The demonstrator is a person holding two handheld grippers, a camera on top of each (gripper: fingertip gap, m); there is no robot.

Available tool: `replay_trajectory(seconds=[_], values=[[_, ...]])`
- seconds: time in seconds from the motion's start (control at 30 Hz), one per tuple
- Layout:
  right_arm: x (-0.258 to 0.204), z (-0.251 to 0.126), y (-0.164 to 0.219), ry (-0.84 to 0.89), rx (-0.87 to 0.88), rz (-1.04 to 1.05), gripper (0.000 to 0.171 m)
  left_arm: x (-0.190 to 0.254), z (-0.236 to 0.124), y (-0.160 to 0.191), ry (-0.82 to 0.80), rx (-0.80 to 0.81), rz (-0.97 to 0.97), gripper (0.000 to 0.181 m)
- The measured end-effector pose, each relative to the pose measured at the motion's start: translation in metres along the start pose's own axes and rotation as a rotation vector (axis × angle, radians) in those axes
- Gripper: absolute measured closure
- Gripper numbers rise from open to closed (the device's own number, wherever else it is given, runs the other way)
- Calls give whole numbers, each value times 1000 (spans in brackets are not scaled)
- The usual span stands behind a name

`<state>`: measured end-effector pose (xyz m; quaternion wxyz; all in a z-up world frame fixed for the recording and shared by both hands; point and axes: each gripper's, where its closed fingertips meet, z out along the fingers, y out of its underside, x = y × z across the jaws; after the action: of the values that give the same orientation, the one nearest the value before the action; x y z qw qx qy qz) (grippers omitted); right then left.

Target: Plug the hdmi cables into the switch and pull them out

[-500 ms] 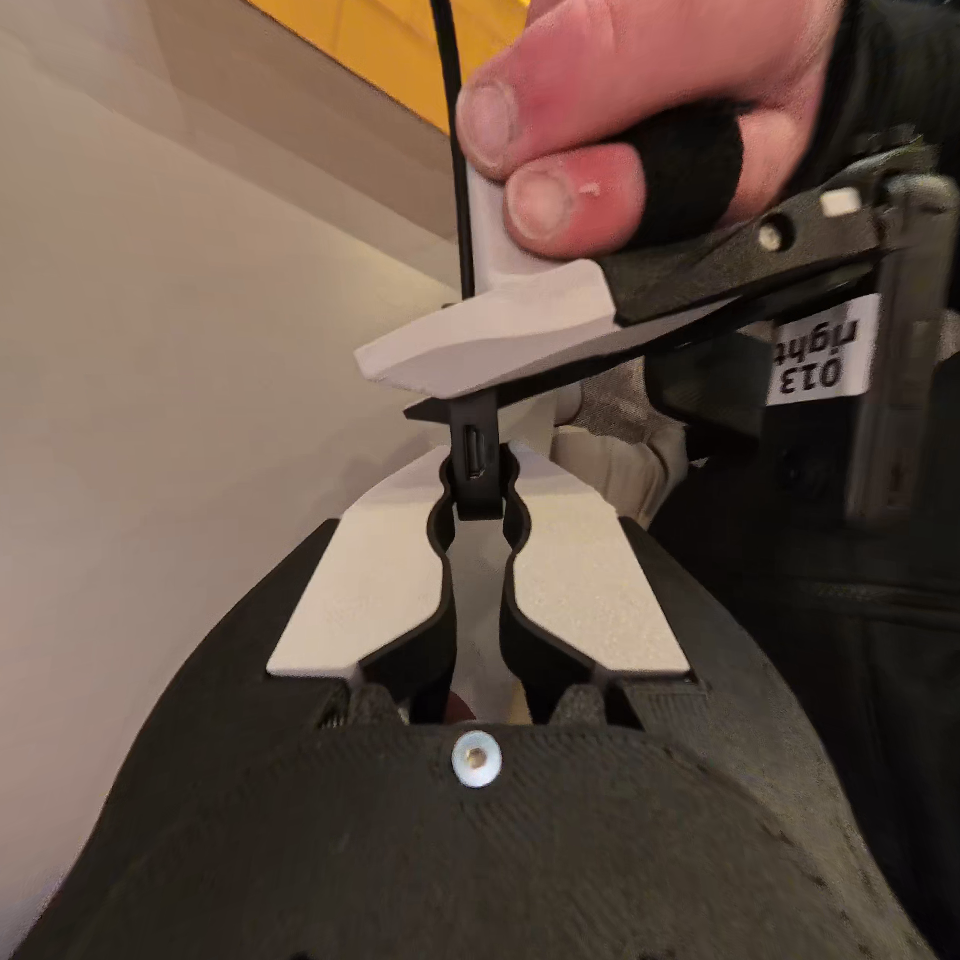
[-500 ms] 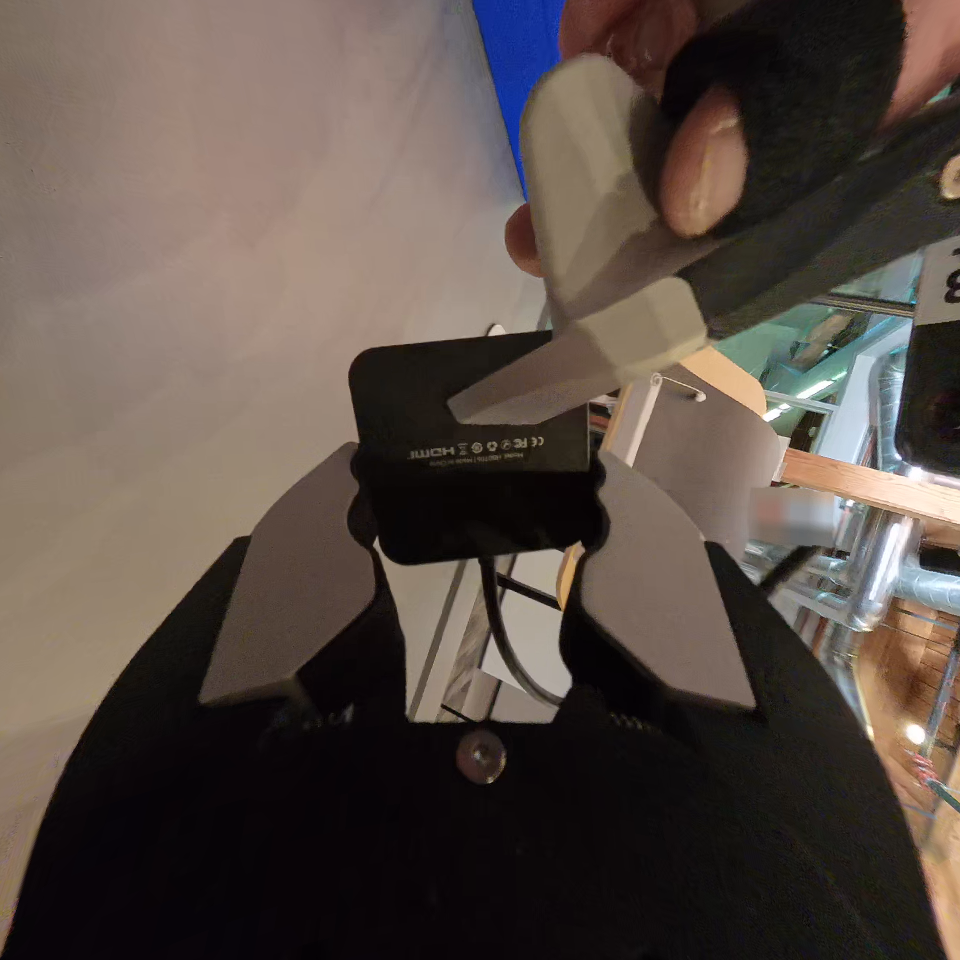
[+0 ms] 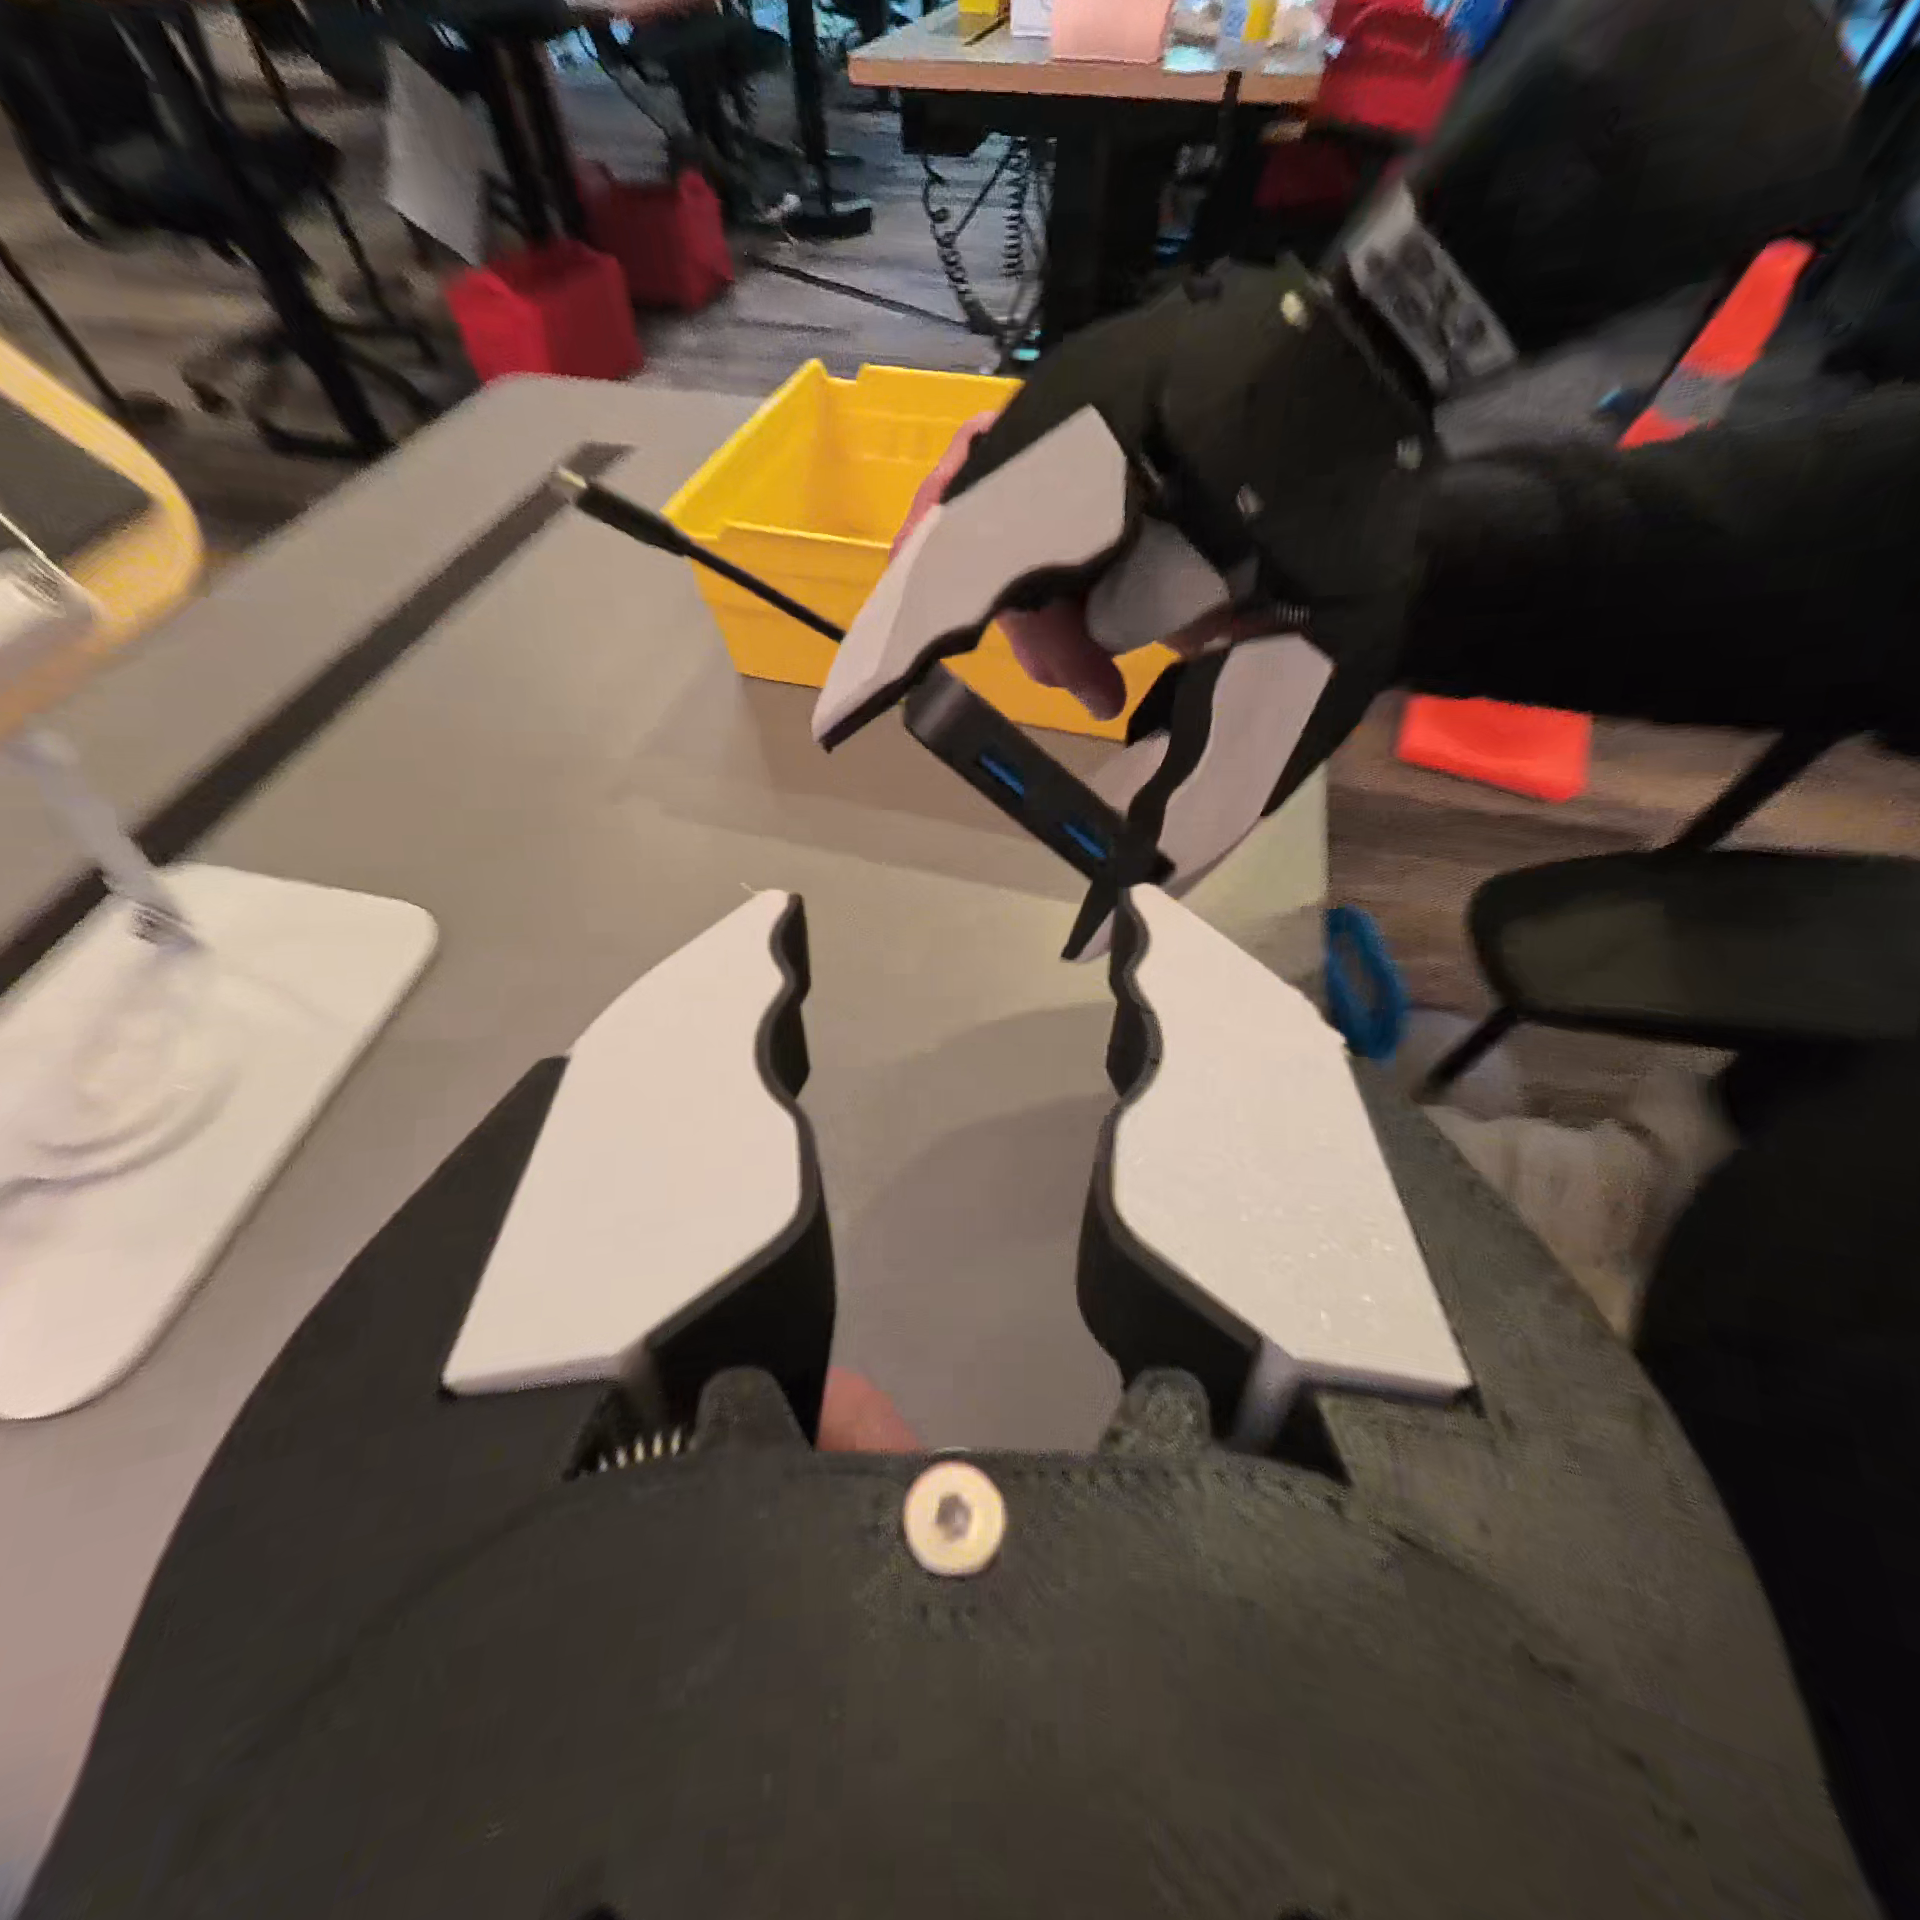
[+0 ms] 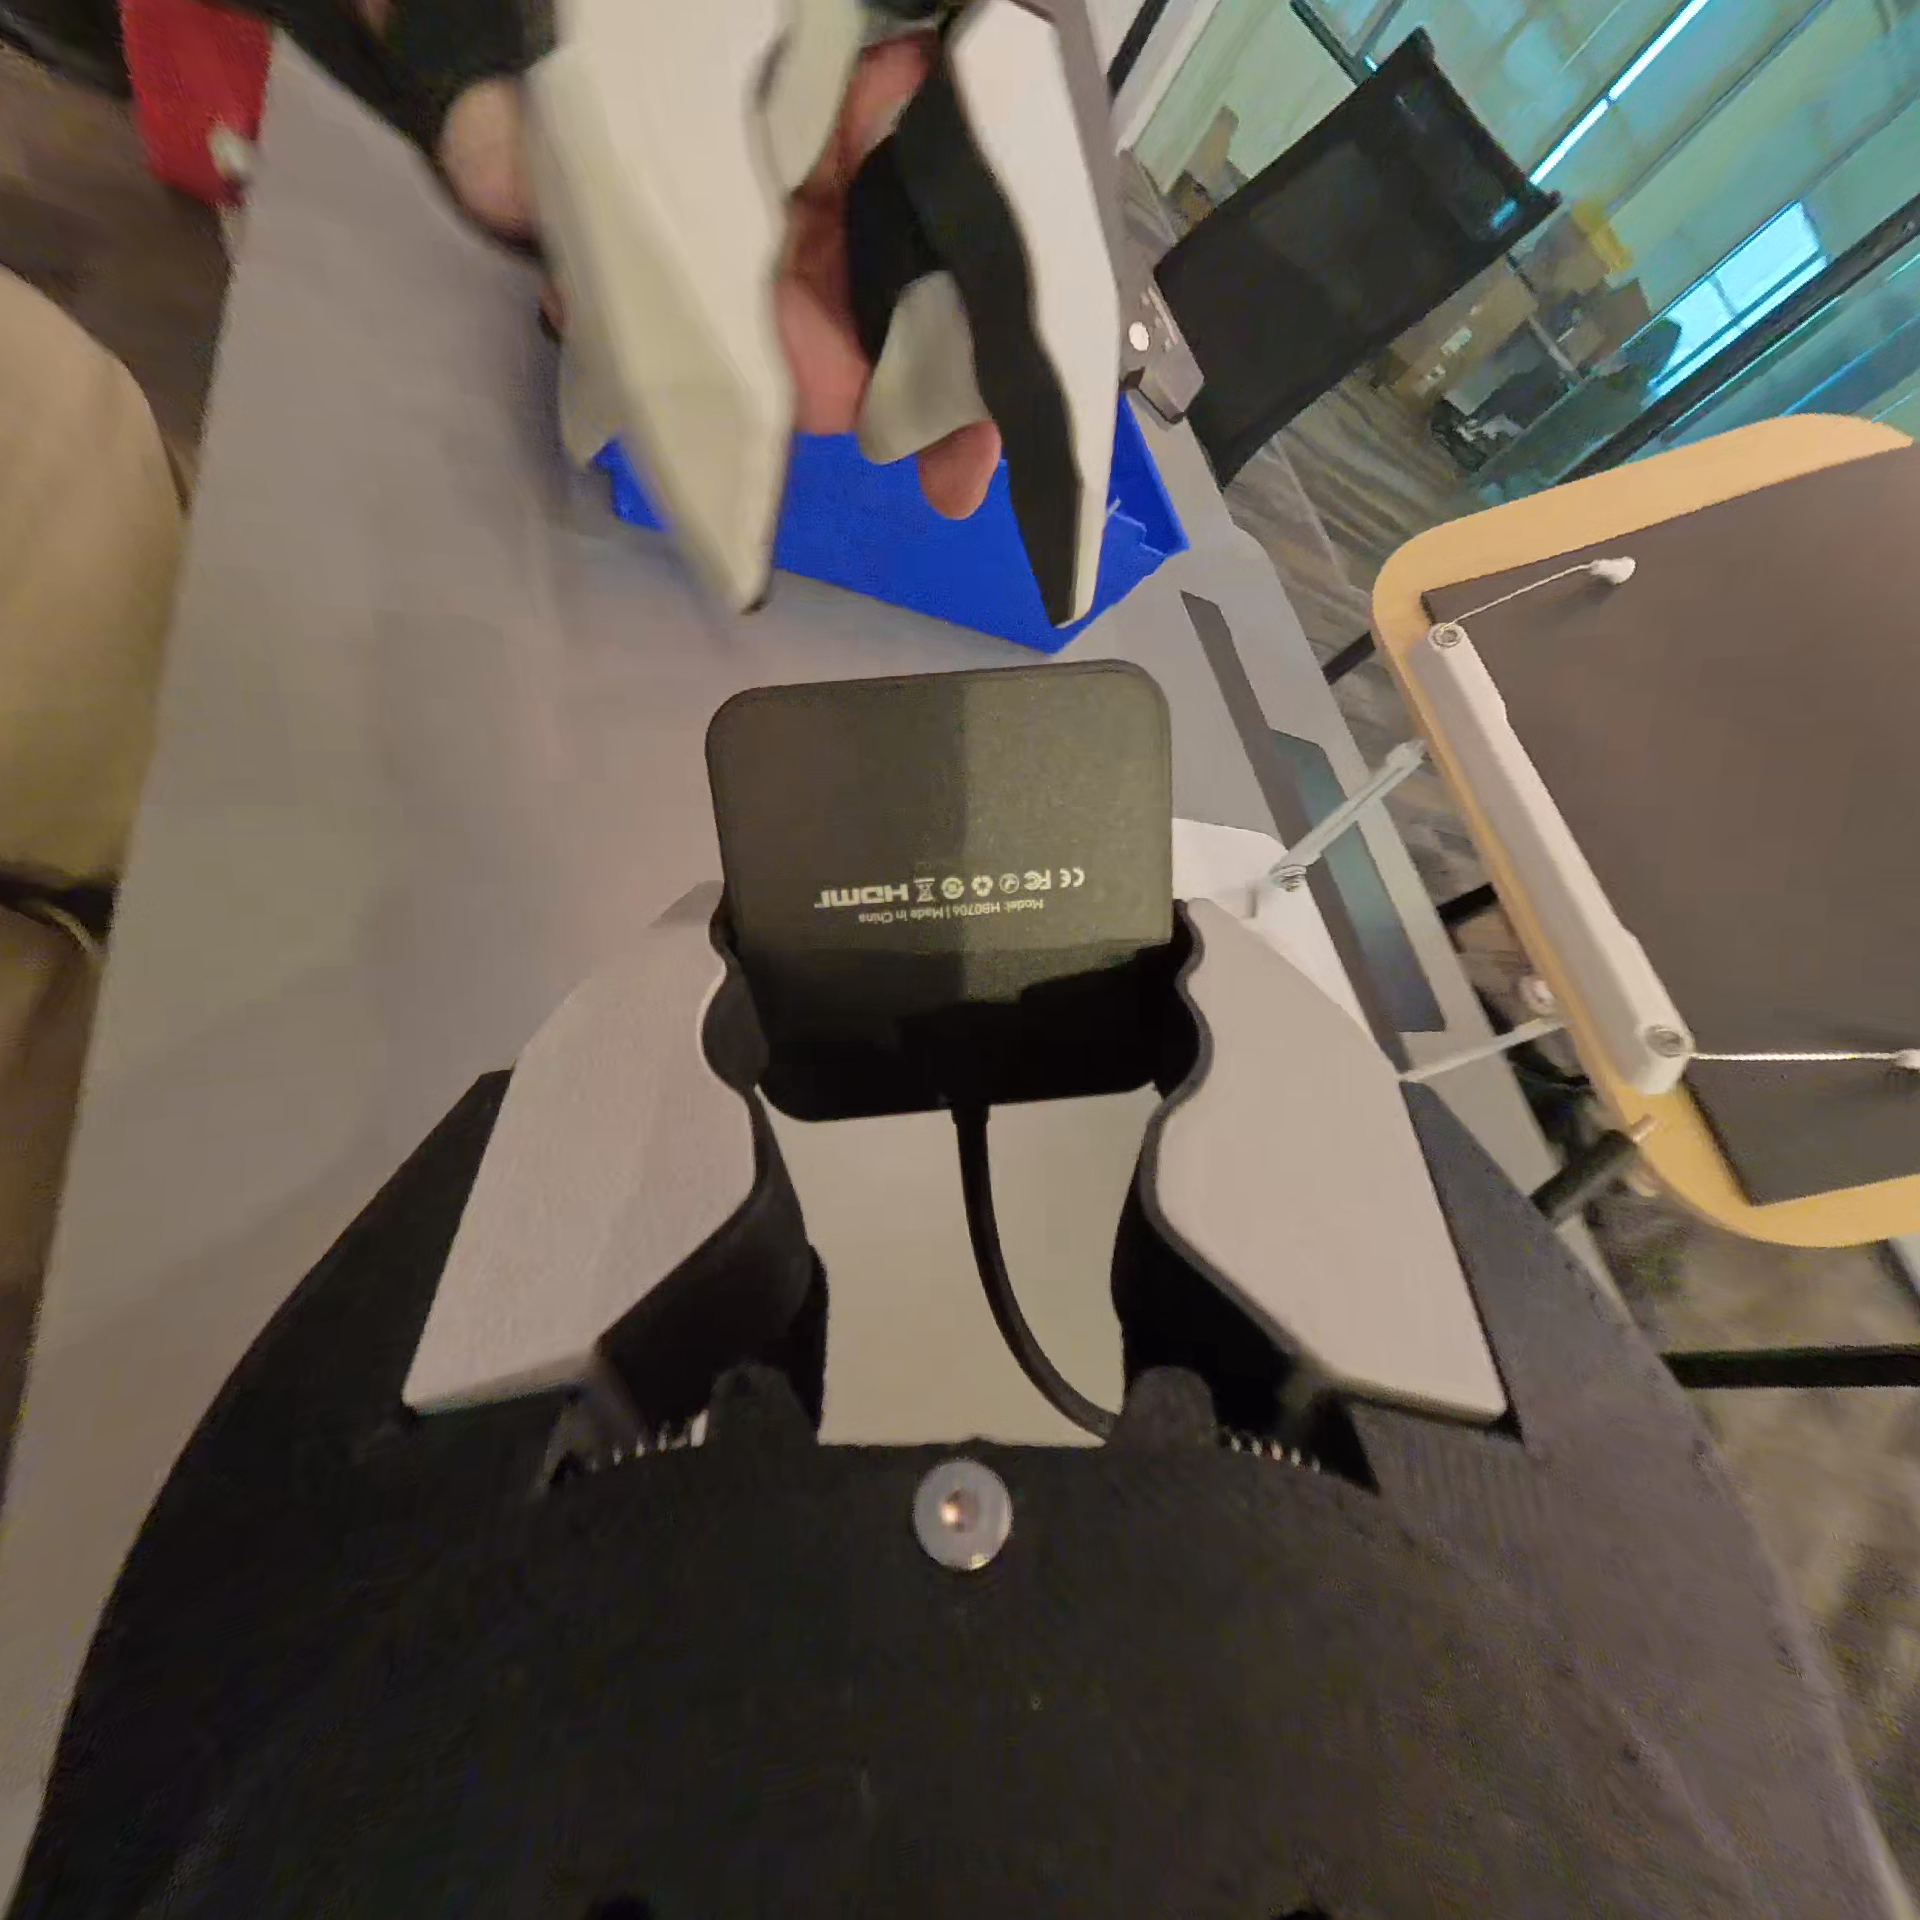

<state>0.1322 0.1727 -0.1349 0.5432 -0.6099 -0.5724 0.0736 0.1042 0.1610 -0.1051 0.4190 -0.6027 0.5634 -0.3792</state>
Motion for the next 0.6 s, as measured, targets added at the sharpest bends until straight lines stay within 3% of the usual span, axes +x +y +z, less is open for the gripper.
replay_trajectory(seconds=[0.2,0.37,0.6], values=[[-13,0,-9,-136,33,89,98,12,14,6,-151,-30,336,102],[-28,5,-5,-218,-26,61,98,18,20,10,-141,-30,389,104],[-37,2,-9,-346,30,115,98,31,21,9,-112,-27,435,115]])
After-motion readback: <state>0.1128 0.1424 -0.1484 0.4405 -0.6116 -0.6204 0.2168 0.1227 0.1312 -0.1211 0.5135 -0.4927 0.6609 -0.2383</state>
